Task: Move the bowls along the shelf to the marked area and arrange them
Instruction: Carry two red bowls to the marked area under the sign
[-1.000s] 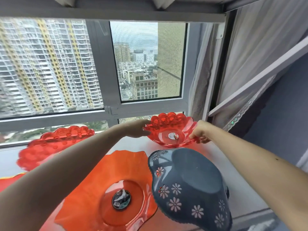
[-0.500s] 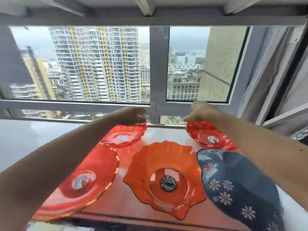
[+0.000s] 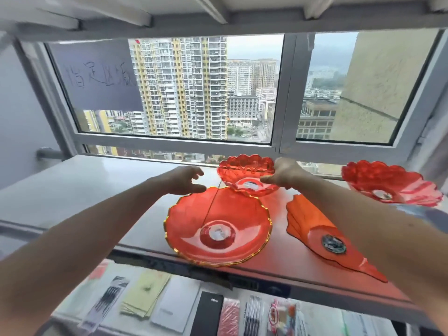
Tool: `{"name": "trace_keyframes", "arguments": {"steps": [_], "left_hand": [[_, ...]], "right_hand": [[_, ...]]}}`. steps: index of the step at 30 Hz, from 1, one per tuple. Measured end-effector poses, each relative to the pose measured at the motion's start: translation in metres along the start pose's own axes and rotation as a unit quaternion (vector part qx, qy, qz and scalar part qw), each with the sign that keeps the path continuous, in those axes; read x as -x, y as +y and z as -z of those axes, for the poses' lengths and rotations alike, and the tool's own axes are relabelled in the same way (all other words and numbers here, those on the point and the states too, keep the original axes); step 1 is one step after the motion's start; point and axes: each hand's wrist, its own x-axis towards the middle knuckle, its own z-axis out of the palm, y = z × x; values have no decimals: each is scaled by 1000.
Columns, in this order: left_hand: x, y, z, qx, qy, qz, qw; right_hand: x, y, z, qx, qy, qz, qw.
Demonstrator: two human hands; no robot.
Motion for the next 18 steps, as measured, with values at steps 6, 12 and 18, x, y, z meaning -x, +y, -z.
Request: {"name": "trace_keyframes", "arguments": {"steps": [6, 12, 18], "left_hand": [[3, -25, -14, 59, -41, 30, 997], [-13, -22, -21, 123, -31, 36, 991], [-32, -22, -19, 155, -35, 53, 986]], "right_hand": [[-8, 4, -22, -77, 54, -113, 989], [-21, 5, -20, -227, -3, -217, 949], [-32, 4, -12, -336, 79, -239, 908]]}}
